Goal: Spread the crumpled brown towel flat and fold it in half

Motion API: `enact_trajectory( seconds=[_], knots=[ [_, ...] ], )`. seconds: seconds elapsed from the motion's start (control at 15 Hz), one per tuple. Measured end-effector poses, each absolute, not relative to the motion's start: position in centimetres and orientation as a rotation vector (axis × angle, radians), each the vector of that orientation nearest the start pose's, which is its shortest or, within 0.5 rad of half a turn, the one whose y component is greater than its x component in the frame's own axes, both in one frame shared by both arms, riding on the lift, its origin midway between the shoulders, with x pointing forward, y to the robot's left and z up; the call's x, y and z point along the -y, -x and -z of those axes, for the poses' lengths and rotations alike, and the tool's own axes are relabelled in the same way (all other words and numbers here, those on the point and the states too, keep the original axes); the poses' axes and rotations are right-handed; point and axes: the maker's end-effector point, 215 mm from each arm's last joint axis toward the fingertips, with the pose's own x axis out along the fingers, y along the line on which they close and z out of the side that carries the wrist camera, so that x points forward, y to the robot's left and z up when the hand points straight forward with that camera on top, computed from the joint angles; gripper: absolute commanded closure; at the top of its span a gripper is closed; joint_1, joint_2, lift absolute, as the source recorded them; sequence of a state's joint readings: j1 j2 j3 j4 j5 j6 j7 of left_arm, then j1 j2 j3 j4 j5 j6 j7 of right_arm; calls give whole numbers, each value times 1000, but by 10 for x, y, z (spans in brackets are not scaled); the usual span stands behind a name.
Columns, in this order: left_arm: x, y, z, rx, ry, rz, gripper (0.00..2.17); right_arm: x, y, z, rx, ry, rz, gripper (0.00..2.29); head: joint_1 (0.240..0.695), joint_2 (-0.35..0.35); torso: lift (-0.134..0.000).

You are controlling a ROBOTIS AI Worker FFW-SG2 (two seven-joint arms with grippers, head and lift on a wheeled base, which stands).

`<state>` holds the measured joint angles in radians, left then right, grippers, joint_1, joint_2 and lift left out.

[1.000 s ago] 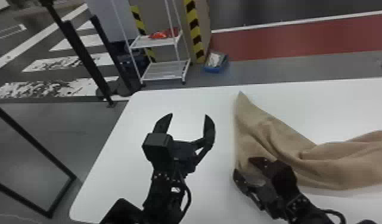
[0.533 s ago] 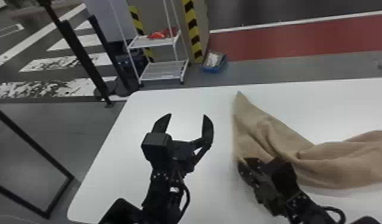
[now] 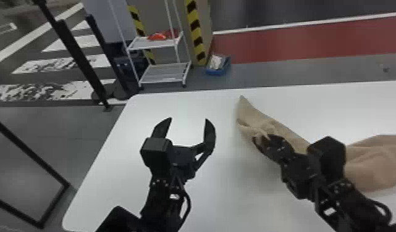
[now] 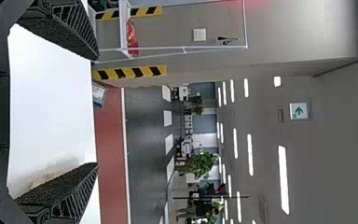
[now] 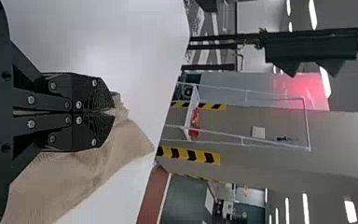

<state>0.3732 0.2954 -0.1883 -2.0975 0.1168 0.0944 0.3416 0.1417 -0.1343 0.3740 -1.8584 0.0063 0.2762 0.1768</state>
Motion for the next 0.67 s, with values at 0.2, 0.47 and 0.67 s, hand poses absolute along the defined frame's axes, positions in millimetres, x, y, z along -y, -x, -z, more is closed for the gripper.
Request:
enact_trajectory(
  seconds=[0.2,0.47,0.67],
  knots=[
    [-224,-477,292,28,-83,-47,73,84,-526,360,-151,49,-396,1649,695,176,-125],
    [-225,-478,291,25,-86,-47,73,165,-527,398,-182,24,-205,1642,695,81,-125],
    [-224,-481,292,23,-86,-44,73,211,-513,459,-276,24,-112,586,695,18,-125]
  ],
)
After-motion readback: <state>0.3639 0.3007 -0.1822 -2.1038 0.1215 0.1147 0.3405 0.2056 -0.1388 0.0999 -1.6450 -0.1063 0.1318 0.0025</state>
